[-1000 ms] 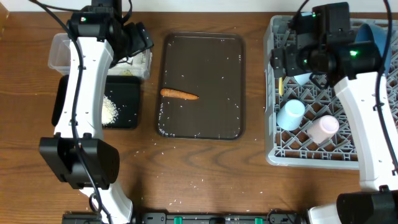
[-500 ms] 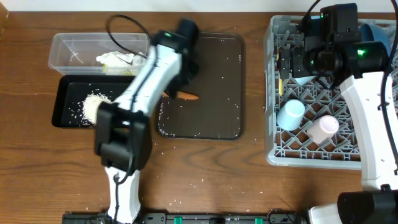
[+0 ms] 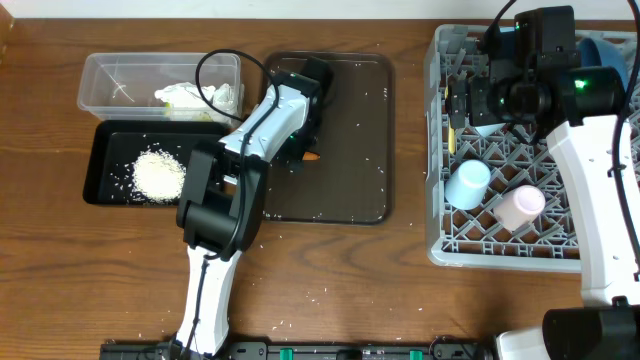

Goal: Sort waste into correct bins and load items into the dishwasher rack

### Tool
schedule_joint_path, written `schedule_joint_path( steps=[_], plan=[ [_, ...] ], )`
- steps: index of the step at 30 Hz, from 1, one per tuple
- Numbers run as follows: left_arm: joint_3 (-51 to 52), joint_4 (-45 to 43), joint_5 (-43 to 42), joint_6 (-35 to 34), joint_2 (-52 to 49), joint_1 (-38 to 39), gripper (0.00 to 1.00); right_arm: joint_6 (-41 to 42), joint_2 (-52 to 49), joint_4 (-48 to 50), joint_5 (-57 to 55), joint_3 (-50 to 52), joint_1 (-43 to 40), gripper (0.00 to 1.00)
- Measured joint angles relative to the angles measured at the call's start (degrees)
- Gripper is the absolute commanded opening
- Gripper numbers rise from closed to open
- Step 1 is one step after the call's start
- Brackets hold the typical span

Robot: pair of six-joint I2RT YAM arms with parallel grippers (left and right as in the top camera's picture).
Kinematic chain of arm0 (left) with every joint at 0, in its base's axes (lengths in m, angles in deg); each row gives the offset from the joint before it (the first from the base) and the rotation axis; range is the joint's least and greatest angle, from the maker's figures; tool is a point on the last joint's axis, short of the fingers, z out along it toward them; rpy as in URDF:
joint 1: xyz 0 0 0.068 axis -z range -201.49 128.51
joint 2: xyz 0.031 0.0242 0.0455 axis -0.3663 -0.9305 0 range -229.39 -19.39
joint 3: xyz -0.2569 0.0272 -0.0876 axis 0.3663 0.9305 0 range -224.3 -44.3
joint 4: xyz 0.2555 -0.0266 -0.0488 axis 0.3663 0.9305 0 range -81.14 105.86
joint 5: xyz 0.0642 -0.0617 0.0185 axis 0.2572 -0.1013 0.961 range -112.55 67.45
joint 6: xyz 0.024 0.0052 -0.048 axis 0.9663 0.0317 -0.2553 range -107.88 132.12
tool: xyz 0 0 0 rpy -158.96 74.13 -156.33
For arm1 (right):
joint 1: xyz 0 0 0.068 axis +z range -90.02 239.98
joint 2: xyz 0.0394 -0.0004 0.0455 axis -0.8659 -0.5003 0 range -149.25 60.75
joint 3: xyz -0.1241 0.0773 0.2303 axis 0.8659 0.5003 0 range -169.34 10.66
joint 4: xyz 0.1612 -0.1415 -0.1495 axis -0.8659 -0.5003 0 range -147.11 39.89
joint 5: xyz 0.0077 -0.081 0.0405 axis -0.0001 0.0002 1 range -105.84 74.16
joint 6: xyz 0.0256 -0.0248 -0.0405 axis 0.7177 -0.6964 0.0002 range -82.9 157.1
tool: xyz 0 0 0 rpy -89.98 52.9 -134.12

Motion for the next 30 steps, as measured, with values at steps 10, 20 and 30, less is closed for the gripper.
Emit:
schedule_joint_path(
  steps=[10, 20, 30],
  plan=[
    [-0.2, 1.8, 0.7, 3.0, -0.2, 0.0, 0.19, 0.0, 0.0, -0.5, 0.0, 0.0, 0.0, 0.99],
    [0.5, 4.1, 0.2, 17.1, 7.1, -0.3, 0.15, 0.0, 0.0, -0.8, 0.0, 0.0, 0.0, 0.99],
    [0.0, 15.2, 10.6, 20.5, 26.2, -7.4, 0.16, 0.0, 0.0, -0.9, 0.0, 0.0, 0.0, 0.99]
  ],
)
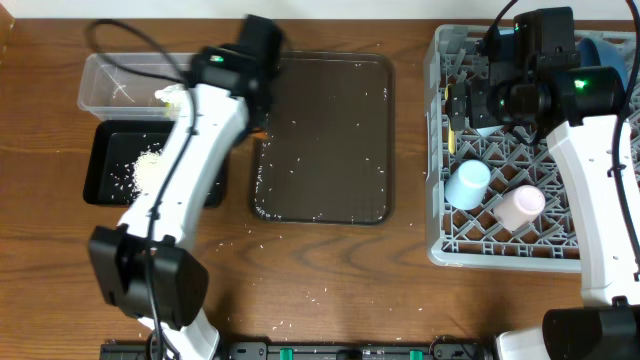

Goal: Sort waste into correct bins and load items into the dishwasher rack

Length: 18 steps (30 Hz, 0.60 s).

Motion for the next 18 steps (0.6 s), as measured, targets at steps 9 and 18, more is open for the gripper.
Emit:
schedule_joint_path(
  steps=[9, 18],
  plan=[
    [13.0, -4.9, 2.6, -6.3, -1.3, -14.9, 0.17, 0.2, 0.0, 0.1, 0.0, 0.0, 0.0, 0.99],
    [28.5, -22.6, 1.7, -9.2, -1.7, -21.0, 0.34, 1.1, 0.0, 0.2, 0.0, 0.0, 0.1, 0.99]
  ],
)
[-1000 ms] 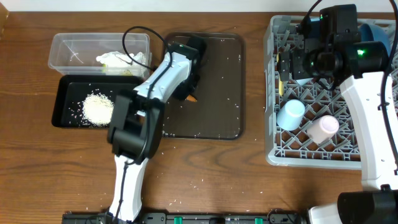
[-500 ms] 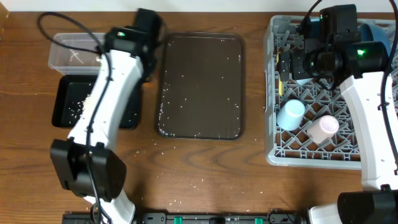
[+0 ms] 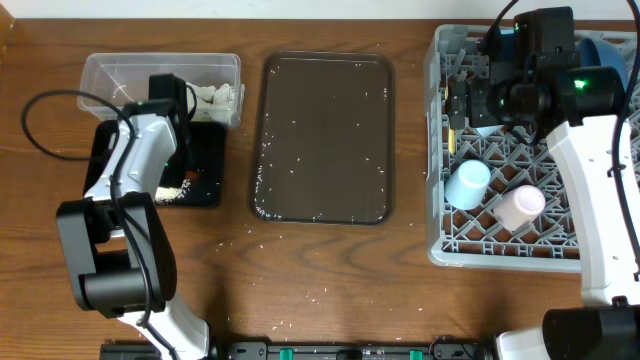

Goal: Sort waste into correct bins and load items into the dishwasher rack

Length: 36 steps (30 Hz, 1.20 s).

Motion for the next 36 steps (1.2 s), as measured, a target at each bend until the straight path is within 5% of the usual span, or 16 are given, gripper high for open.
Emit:
schedule_joint_path(
  steps=[11, 16, 18, 20, 21, 28, 36],
  plan=[
    [2.0, -1.9, 0.0, 0.1, 0.0, -0.1, 0.40, 0.2, 0.0, -0.1, 0.0, 0.0, 0.0, 0.99],
    [1.6, 0.0, -0.2, 6.0, 1.3, -0.1, 0.40, 0.1, 0.0, 0.4, 0.0, 0.0, 0.0, 0.99],
    [1.2, 1.0, -0.3, 8.2, 3.7, -0.1, 0.56, 0.2, 0.0, 1.0, 0.3, 0.0, 0.0, 0.99],
    [0.8, 1.2, -0.6, 11.2, 8.6, -0.1, 0.85, 0.2, 0.0, 1.5, 1.2, 0.0, 0.0, 0.99],
    [0.5, 1.2, -0.6, 12.1, 11.5, -0.1, 0.88, 0.2, 0.1, 1.5, 1.5, 0.0, 0.0, 0.99],
    [-2.2, 1.1, -0.8, 14.3, 30.3, -0.1, 0.92, 0.2, 7.6, 1.4, 2.4, -2.1, 0.0, 0.99],
    [-2.2, 1.3, -0.8, 14.9, 35.5, -0.1, 0.93, 0.2, 25.7, 1.6, 3.0, -5.0, 0.0, 0.99]
  ],
)
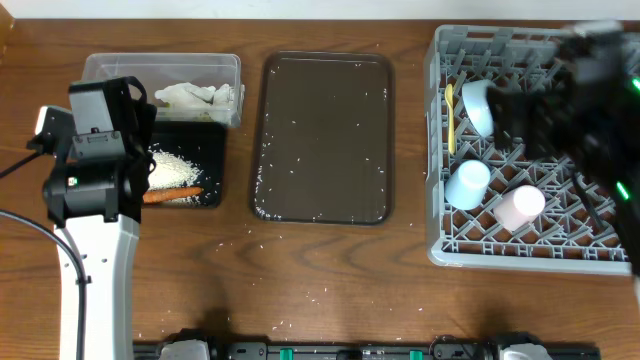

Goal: Sort waste into correct bins and load items into the dishwasher rack

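Observation:
A carrot piece (172,194) lies next to a rice heap (172,166) in the black bin (212,150). Behind it a clear bin (110,70) holds crumpled white waste (200,97). My left gripper (126,108) hovers over the black bin's left end, its fingers hidden under the wrist. The grey dishwasher rack (440,150) holds a blue cup (467,184), a pink cup (520,207), a pale bowl (478,105) and a yellow utensil (450,115). My right gripper (530,118) is a dark blur over the rack.
A brown tray (322,137) sprinkled with rice grains lies between the bins and the rack. Loose grains dot the wooden table (320,290) in front of it. The left arm's white link runs down the left edge.
The left arm has drawn back to the left of the black bin, and the carrot now lies uncovered in it. The right arm has moved right and blurs; a pale bowl shows in the rack.
My left gripper was down on the tray at an orange carrot piece. Then it was at the tray's back left corner with the orange piece. Then it was over the black bin. Now the carrot lies in that bin beside the rice, and the right arm has shifted.

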### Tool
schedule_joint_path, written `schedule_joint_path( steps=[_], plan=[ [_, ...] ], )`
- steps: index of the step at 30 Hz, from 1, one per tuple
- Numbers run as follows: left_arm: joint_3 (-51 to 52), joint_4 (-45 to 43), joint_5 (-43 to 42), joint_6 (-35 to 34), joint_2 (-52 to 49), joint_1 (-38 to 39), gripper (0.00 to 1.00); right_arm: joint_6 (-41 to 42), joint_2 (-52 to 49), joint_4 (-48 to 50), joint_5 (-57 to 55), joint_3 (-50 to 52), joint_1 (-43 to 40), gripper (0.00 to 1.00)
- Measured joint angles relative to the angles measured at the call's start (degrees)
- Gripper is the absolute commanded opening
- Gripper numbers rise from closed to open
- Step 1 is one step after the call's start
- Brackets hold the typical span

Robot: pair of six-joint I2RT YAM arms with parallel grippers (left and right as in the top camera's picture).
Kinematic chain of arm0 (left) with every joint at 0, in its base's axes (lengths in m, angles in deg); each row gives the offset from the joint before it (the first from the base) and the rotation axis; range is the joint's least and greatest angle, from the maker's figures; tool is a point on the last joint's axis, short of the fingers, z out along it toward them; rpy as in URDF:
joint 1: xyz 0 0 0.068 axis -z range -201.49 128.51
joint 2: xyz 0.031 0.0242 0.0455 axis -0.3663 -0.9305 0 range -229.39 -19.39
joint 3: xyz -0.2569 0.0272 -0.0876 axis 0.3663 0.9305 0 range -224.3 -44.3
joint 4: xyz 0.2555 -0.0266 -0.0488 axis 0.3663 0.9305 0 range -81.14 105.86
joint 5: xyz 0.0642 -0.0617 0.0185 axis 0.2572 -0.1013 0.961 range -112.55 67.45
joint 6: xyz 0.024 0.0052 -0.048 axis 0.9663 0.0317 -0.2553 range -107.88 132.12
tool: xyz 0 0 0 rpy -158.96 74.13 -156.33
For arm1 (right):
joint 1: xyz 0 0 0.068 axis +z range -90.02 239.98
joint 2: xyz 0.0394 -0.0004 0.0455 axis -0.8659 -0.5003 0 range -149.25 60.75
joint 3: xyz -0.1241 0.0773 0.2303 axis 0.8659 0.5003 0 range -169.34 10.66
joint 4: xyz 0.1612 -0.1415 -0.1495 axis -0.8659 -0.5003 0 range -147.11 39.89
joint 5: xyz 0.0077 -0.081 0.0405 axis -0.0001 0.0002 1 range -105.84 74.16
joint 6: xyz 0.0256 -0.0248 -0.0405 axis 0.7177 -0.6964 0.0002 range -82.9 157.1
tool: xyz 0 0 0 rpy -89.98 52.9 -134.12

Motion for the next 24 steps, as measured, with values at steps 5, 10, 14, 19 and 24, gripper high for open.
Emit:
schedule_joint_path(
  steps=[5, 10, 14, 19, 24],
  plan=[
    [0.0, 0.0, 0.0, 0.0, 0.1, 0.0, 0.94, -0.3, 5.0, -0.4, -0.1, 0.0, 0.0, 0.99],
    [0.0, 0.0, 0.0, 0.0, 0.1, 0.0, 0.97, -2.0, 7.2, -5.4, -3.3, 0.1, 0.0, 0.99],
    [0.0, 0.0, 0.0, 0.1, 0.1, 0.0, 1.00, -2.7, 9.3, -4.8, -4.7, 0.9, 0.0, 0.99],
    [0.0, 0.0, 0.0, 0.0, 0.1, 0.0, 1.00, -3.2, 14.9, 10.3, -6.5, 9.9, -0.1, 0.99],
    [0.0, 0.0, 0.0, 0.0, 0.1, 0.0, 1.00, -3.7, 25.0, 31.7, -5.6, 31.8, -1.4, 0.99]
  ],
)
